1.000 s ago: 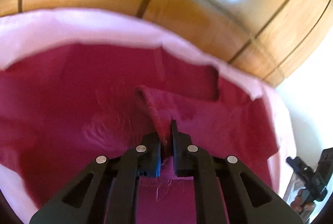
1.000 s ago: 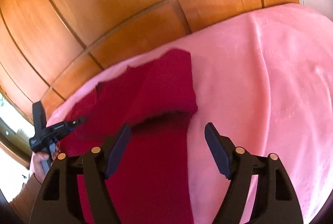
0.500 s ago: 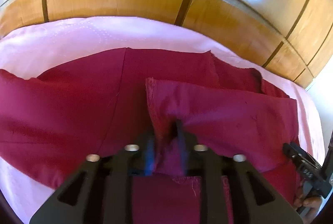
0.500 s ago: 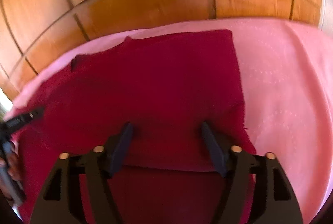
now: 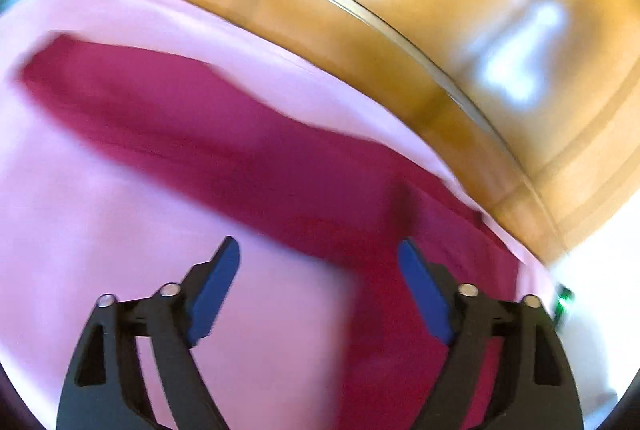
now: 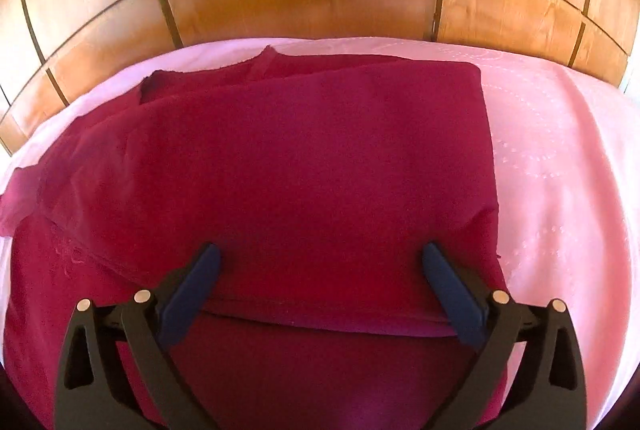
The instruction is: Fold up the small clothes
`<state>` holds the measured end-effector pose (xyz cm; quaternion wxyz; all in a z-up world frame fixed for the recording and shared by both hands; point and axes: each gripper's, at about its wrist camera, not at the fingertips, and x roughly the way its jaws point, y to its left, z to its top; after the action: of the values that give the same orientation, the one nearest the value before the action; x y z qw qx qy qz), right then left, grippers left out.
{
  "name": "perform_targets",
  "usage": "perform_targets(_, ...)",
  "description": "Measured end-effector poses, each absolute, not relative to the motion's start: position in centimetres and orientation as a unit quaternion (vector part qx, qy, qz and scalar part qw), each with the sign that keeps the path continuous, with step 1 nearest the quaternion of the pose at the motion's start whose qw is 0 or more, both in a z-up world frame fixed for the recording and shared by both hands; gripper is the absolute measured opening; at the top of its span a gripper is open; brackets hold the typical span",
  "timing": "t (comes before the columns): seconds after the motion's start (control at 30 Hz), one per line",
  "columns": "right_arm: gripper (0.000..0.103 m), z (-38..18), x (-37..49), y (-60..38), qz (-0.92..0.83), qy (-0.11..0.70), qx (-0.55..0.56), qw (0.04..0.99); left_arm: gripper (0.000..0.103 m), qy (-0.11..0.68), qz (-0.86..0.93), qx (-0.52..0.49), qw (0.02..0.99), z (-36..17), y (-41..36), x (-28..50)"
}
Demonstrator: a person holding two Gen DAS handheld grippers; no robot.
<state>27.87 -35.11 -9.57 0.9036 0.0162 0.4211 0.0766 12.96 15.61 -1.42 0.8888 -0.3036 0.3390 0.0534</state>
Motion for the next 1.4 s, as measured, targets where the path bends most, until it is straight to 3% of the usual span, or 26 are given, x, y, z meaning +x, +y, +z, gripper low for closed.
perform_targets(0.37,0.101,-9.4,27.5,-34.6,0.065,0.418,-0.002,0.906,0.082,0.293,0.265,-0.421,0.817,-3.1,35.3,7.5)
perform_targets(0.5,0.101,-9.4,27.5,-34.4,0.062,0.419,-0.006,0.906,0.074,0.304,0.281,-0.428,0.803,-3.9,38.1,9.3)
perform_targets(0.7,0.101,-9.4,27.5,-34.4,0.061,0.419,-0.010,0.906,0.073,0.333,0.290,-0.365,0.819,-4.4,39.5,13.1)
perform_targets(0.73,0.101,-9.4,27.5,-34.4,0.061,0.419,-0.010,0.906,0.062,0.338,0.288,-0.350,0.825,-4.4,39.5,13.7)
perform_targets(0.77,0.101,-9.4,27.5,-34.4,0.061,0.420,-0.009,0.906,0.038,0.348,0.286,-0.332,0.829,-4.6,39.3,14.2)
perform_targets(0.87,0.101,-9.4,27.5,-34.4,0.061,0.419,-0.010,0.906,0.009,0.348,0.279,-0.322,0.835,-4.9,39.2,13.7)
perform_targets(1.2,0.101,-9.4,27.5,-34.5,0.063,0.419,-0.004,0.906,0.007,0.303,0.284,-0.360,0.835,-3.9,36.9,5.3)
perform_targets(1.4,0.101,-9.4,27.5,-34.6,0.063,0.418,-0.005,0.906,0.007,0.246,0.220,-0.341,0.880,2.1,31.2,5.8)
